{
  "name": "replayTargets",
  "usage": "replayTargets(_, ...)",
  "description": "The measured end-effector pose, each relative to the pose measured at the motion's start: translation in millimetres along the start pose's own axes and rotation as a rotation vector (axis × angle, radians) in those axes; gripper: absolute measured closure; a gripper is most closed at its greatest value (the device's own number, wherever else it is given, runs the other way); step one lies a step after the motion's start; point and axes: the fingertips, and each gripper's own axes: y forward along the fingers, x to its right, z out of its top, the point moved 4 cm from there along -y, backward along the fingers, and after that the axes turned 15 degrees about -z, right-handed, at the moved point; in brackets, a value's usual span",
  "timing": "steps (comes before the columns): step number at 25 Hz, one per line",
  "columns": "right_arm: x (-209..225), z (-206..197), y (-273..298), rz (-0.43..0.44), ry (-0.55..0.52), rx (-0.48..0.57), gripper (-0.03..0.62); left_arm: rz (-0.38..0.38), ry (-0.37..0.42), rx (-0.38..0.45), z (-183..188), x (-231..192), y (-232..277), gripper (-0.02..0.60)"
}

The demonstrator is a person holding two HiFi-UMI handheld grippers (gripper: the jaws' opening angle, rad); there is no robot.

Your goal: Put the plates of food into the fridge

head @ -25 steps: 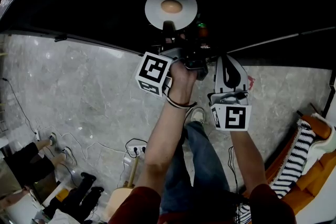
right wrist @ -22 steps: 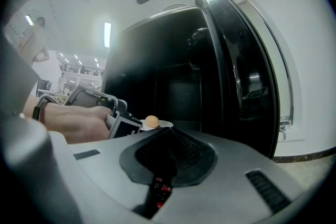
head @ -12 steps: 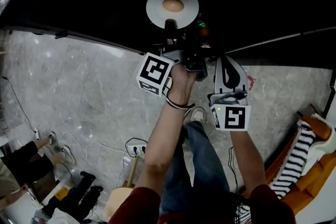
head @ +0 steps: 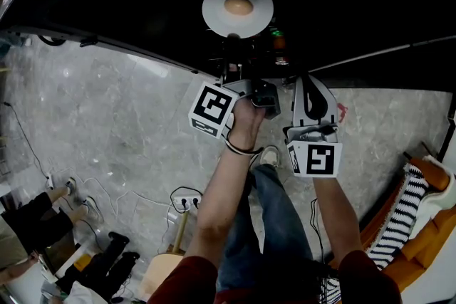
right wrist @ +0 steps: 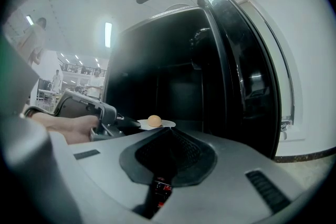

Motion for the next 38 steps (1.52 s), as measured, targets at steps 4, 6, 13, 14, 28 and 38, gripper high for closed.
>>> replayTargets(4, -4, 1, -1, 0.007, -0.002, 0.002, 0.583, 0.002, 0.047, -0.016, 2, 0, -8, 0.440)
replayTargets(6, -6, 2, -2, 0.009, -0.003, 0.004, 0.583, 0.007, 0.077, -0.023, 4, 0, -14, 0.439)
replayTargets(13, -9, 1, -4, 0.012, -0.002, 0.000, 0.583, 0.000, 0.311, -0.078, 9, 9, -28, 0.439)
replayTargets(14, -9, 1, -4, 0.013, -0.003, -0.001, 0.583, -0.004, 0.348, -0.089, 9, 11, -29, 0.439)
replayTargets(28, -5, -1, -5, -0.003, 0.001, -0.002, 0.583, -0.102, 0.839, -0.235, 1, 41, -40, 0.439)
replayTargets(38, -5, -2, -8, -0.006, 0.002, -0.005, 0.583, -0.084, 0.919, -0.259, -4, 39, -44, 0.501)
